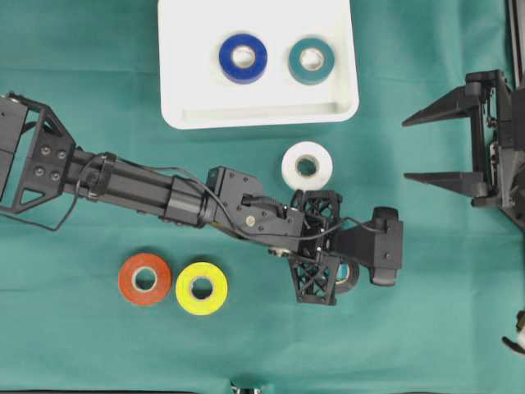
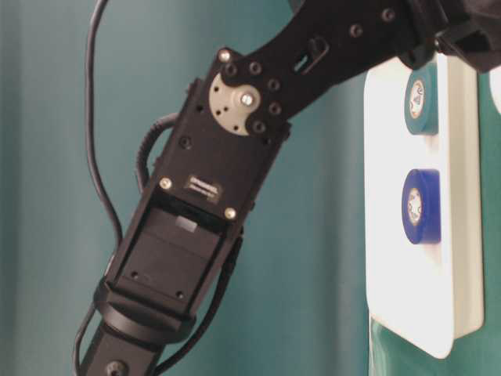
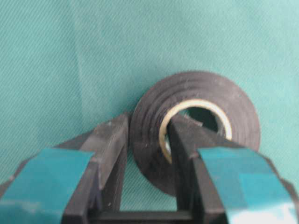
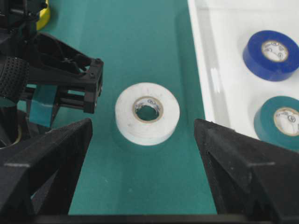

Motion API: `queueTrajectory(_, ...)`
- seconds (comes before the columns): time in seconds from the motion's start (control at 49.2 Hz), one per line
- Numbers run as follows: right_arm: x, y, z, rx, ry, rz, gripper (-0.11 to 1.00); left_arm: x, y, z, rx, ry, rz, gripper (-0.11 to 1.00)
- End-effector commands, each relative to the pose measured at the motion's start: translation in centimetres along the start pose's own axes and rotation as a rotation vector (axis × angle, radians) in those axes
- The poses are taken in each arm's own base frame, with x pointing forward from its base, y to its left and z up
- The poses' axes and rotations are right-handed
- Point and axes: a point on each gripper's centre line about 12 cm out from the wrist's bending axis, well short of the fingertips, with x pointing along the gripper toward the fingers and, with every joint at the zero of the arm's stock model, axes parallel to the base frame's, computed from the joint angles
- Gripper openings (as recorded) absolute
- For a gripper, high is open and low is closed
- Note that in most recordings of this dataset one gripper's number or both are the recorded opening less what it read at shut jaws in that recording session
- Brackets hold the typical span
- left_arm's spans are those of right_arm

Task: Pick up the tape from a random location and place it into the white case.
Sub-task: 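Lower the left gripper and close it on the black roll's core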

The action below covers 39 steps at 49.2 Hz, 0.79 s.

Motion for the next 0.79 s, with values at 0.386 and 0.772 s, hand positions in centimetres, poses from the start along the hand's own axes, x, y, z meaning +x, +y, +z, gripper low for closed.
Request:
queueTrajectory(0.386, 0.19, 0.02, 0.3, -0.002, -0.004, 0.0, 0.87, -1.53, -0.51, 1.23, 0.0, -0.034, -0.009, 0.21)
queueTrajectory(0.772, 0.25, 0.02, 0.26, -0.002, -0.001, 0.0, 0.87, -2.04, -0.65, 1.52, -0.002, -0.04, -0.013, 0.21)
